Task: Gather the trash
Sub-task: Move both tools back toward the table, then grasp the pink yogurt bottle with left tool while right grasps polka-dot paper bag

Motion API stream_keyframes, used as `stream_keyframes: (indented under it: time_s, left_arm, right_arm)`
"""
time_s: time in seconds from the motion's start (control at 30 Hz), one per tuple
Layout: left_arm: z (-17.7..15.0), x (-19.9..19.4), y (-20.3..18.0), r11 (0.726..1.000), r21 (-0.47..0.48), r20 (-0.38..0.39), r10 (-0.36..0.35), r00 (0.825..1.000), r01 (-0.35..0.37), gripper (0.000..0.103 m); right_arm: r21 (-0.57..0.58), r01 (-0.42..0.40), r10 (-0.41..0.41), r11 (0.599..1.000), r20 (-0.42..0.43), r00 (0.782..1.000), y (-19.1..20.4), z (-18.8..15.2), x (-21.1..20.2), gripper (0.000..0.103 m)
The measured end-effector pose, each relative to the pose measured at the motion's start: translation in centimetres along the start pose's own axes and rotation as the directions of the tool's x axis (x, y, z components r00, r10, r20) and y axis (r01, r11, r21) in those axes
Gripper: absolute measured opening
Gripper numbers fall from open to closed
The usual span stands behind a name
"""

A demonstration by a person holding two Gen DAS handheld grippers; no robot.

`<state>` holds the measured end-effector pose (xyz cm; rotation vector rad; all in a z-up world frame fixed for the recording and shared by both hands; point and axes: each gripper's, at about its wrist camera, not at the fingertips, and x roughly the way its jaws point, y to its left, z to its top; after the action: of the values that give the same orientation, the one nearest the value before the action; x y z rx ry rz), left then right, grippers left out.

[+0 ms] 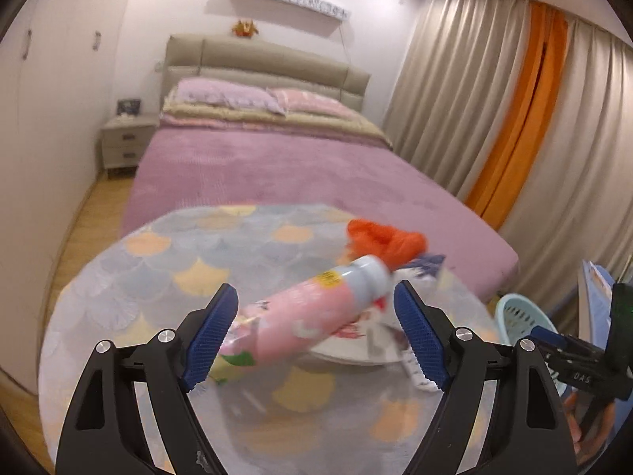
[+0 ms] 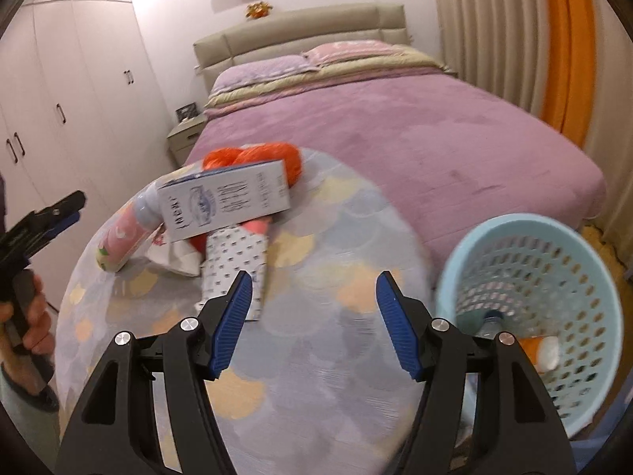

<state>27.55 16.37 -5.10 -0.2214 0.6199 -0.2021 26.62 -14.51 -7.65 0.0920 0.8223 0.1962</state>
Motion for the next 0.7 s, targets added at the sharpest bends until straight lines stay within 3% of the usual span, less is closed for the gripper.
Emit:
stream_keyframes:
  time_s: [0.17,0.27,0.43,0.7]
  left_arm:
    - [0.0,2.2,2.2,0.997,0.014,-0.077,-0.069,0.995,0.07,0.079]
    - [-0.2,4.1,3.4,0.989,0.011,-0.156,-0.144,0.977,0.147,0.081]
    - [-1.2,4.9,3.1,0.978,0.045,-0.253,-0.187,0.949,0.205,0.081]
    - [-3.1,4.0,1.3,0.962,0.1,-0.31,-0.211,0.927,0.253,0.081]
  right_arm:
    - [-0.011,-0.021,0.02,1.0,-0.05,0.999,1.2,0.0,2.1,0.062]
    - [-0.02,-0.021,0.02,1.0,-0.067,0.998,1.7,0.1,3.0,0.062]
    - [-0.04,-0.038,0.034,0.998,-0.084,0.996,2.7,0.4,4.0,0.062]
    - [-0.067,-0.068,0.059,0.995,-0.119,0.991,4.9,1.4,6.6,0.062]
